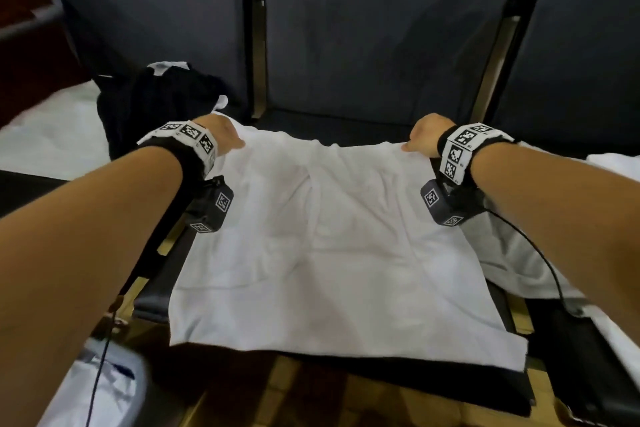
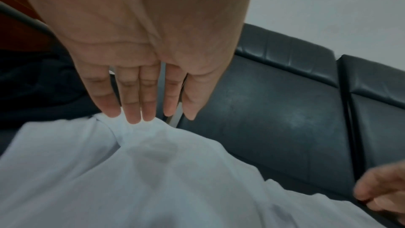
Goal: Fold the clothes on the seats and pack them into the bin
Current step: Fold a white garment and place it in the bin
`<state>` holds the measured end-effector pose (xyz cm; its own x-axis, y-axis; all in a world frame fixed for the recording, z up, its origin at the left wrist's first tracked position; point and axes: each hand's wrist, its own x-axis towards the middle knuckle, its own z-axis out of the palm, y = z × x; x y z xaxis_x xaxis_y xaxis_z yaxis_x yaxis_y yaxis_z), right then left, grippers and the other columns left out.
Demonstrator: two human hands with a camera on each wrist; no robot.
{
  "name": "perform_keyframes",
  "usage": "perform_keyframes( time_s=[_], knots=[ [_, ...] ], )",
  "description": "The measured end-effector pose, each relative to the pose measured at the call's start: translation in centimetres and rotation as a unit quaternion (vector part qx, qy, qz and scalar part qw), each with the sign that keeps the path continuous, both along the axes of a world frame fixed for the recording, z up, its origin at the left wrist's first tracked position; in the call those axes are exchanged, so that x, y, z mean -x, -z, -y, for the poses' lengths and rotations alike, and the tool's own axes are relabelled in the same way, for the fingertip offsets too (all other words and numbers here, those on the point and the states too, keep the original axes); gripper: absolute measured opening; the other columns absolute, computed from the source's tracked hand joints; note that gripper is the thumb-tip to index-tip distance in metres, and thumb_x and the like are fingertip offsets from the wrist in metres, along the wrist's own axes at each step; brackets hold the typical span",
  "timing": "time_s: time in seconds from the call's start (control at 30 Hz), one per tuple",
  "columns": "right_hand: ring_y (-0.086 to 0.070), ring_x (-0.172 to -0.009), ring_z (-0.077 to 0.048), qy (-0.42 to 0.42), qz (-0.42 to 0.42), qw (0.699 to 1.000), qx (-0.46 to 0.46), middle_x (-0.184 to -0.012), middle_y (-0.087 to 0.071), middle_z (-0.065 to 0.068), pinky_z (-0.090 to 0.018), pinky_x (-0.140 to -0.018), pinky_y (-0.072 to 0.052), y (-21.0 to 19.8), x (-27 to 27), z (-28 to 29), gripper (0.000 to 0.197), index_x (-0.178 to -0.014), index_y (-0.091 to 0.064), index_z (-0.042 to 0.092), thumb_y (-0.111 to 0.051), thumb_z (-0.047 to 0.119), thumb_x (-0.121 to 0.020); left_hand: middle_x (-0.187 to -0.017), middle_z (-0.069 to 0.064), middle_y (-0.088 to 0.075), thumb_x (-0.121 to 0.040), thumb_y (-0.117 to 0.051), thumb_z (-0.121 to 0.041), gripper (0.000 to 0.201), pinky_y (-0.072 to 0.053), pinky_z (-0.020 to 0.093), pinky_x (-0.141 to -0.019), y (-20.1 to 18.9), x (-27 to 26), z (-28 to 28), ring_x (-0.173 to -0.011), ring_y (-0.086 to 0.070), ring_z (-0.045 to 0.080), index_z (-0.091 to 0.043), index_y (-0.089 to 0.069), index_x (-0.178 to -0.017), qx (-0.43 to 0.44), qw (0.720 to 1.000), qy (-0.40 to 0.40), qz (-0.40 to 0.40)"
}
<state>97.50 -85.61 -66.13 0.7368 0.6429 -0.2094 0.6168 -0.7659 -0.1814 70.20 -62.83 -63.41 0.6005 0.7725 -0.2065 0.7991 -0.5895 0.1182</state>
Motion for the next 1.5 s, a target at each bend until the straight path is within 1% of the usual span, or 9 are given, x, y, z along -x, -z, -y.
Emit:
perform_keyframes(
  time_s=[0.1, 0.2, 0.3, 0.5, 0.63, 0.9, 1.17, 1.33, 1.5],
  knots=[
    [-0.053, -0.121, -0.033, -0.020, 0.027, 0.999, 0.008, -0.136, -0.053, -0.015, -0.035, -0.099, -0.046, 1.8, -1.8, -1.4, 0.046, -0.132, -0.056, 0.005, -0.062, 0.028, -0.093, -0.151, 0.005, -0.035, -0.090, -0.060, -0.032, 0.041, -0.033, 0.028, -0.105, 2.7, -1.7, -3.3, -0.135, -0.039, 0.023, -0.016, -0.054, -0.128, -0.001, 0.999, -0.022, 0.032],
    [-0.047, -0.129, -0.031, -0.034, 0.026, 0.999, 0.003, -0.144, -0.046, -0.013, -0.034, -0.104, -0.040, 3.4, -3.2, -2.2, 0.053, -0.141, -0.048, 0.012, -0.064, 0.022, -0.091, -0.154, 0.007, -0.029, -0.085, -0.068, -0.036, 0.053, -0.036, 0.033, -0.107, 4.6, -2.8, -4.6, -0.132, -0.042, 0.025, -0.019, -0.052, -0.132, 0.017, 0.997, -0.044, 0.061],
    [-0.050, -0.124, -0.031, -0.049, 0.041, 0.998, 0.010, -0.138, -0.050, -0.014, -0.038, -0.102, -0.043, 3.7, -4.0, -2.8, 0.048, -0.134, -0.054, 0.012, -0.067, 0.023, -0.090, -0.139, 0.008, -0.049, -0.084, -0.069, -0.037, 0.057, -0.036, 0.037, -0.108, 5.8, -3.5, -5.3, -0.128, -0.046, 0.028, -0.019, -0.050, -0.135, 0.020, 0.999, -0.029, 0.037],
    [-0.061, -0.101, -0.031, -0.009, -0.001, 1.000, 0.027, -0.114, -0.064, -0.017, -0.031, -0.075, -0.046, 3.0, -4.4, -2.9, 0.032, -0.111, -0.066, -0.002, -0.066, 0.023, -0.090, -0.126, 0.008, -0.056, -0.083, -0.070, -0.037, 0.042, -0.041, 0.034, -0.098, 5.2, -3.3, -5.8, -0.119, -0.051, 0.028, -0.015, -0.061, -0.118, -0.023, 0.999, -0.011, 0.040],
    [-0.057, -0.094, -0.028, 0.025, 0.009, 0.998, -0.052, -0.112, -0.064, -0.018, -0.030, -0.073, -0.041, 1.8, -4.5, -2.2, 0.032, -0.108, -0.064, 0.000, -0.071, 0.022, -0.086, -0.136, 0.011, -0.051, -0.087, -0.066, -0.036, 0.041, -0.042, 0.035, -0.095, 3.5, -2.2, -6.0, -0.117, -0.052, 0.032, -0.009, -0.059, -0.118, -0.019, 0.996, -0.017, 0.082],
    [-0.061, -0.106, -0.031, 0.073, 0.048, 0.973, -0.214, -0.114, -0.065, -0.015, -0.030, -0.080, -0.044, -3.5, -1.9, 0.4, 0.028, -0.105, -0.066, 0.008, -0.074, 0.024, -0.083, -0.102, 0.011, -0.063, -0.086, -0.067, -0.032, 0.020, -0.041, 0.032, -0.076, -1.8, 0.8, -4.0, -0.091, -0.056, 0.028, -0.016, -0.058, -0.094, -0.051, 0.981, -0.034, 0.183],
    [-0.058, -0.087, -0.021, 0.067, 0.006, 0.940, -0.333, -0.082, -0.059, 0.001, -0.029, -0.074, -0.043, -6.7, 4.3, 5.9, 0.018, -0.075, -0.057, 0.020, -0.072, 0.022, -0.084, -0.098, 0.010, -0.065, -0.089, -0.064, -0.031, 0.028, -0.044, 0.032, -0.081, -5.2, 6.3, 1.4, -0.096, -0.060, 0.030, -0.014, -0.068, -0.111, -0.019, 0.978, -0.021, 0.208],
    [-0.056, -0.078, -0.022, 0.069, -0.020, 0.926, -0.372, -0.083, -0.059, -0.007, -0.032, -0.070, -0.047, -5.2, 8.9, 10.7, 0.018, -0.090, -0.064, 0.006, -0.074, 0.019, -0.083, -0.087, 0.009, -0.061, -0.089, -0.066, -0.028, 0.025, -0.038, 0.028, -0.074, -4.3, 10.6, 6.1, -0.083, -0.054, 0.023, -0.010, -0.069, -0.106, 0.000, 0.967, -0.038, 0.252],
    [-0.054, -0.067, -0.014, 0.039, -0.043, 0.937, -0.345, -0.082, -0.061, -0.007, -0.023, -0.058, -0.043, -3.2, 12.7, 15.6, 0.015, -0.089, -0.066, 0.005, -0.074, 0.016, -0.084, -0.105, 0.009, -0.065, -0.086, -0.069, -0.030, 0.034, -0.042, 0.029, -0.083, -1.9, 14.8, 9.9, -0.096, -0.058, 0.024, -0.011, -0.067, -0.114, 0.066, 0.953, -0.079, 0.286]
  ],
)
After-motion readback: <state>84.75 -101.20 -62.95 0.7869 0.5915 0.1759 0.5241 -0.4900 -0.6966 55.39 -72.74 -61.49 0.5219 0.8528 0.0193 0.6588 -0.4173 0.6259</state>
